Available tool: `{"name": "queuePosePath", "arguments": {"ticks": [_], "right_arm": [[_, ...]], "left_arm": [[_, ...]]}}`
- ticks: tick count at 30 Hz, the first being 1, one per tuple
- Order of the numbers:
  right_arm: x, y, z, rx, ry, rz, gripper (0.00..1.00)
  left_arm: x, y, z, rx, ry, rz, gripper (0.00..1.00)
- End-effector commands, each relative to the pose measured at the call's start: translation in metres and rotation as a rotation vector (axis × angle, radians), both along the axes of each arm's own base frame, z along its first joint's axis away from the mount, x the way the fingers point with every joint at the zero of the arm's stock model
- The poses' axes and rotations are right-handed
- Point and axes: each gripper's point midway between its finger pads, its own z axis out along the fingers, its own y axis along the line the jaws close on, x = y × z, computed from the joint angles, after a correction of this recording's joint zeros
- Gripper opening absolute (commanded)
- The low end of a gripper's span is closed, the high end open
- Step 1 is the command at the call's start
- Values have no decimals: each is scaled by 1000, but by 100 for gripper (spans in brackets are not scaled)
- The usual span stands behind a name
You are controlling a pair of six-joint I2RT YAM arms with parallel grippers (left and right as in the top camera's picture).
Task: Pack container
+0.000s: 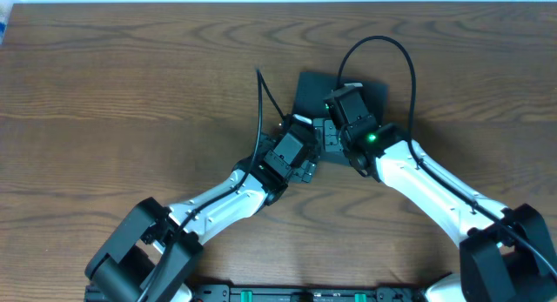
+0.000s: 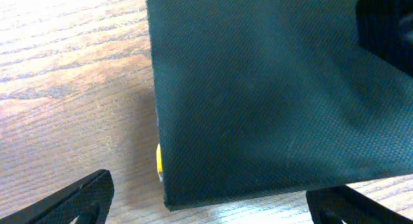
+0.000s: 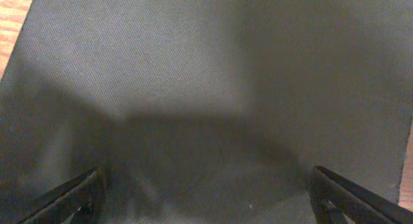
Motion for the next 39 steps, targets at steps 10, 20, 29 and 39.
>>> {"name": "queuePosePath", "arguments": {"ticks": [10, 20, 29, 39], "right_arm": [[-10, -4, 30, 40, -40, -4, 99], [-41, -63, 90, 28, -104, -159, 99], [-22, -139, 61, 6, -17, -394, 99], [6, -138, 1, 4, 82, -406, 99]], "left_arm": [[-13, 6, 55, -10, -86, -21, 96], [0, 68, 127, -130, -195, 134, 96], [45, 107, 98, -315, -83, 248, 96], [70, 89, 41, -360, 15, 259, 95]]}}
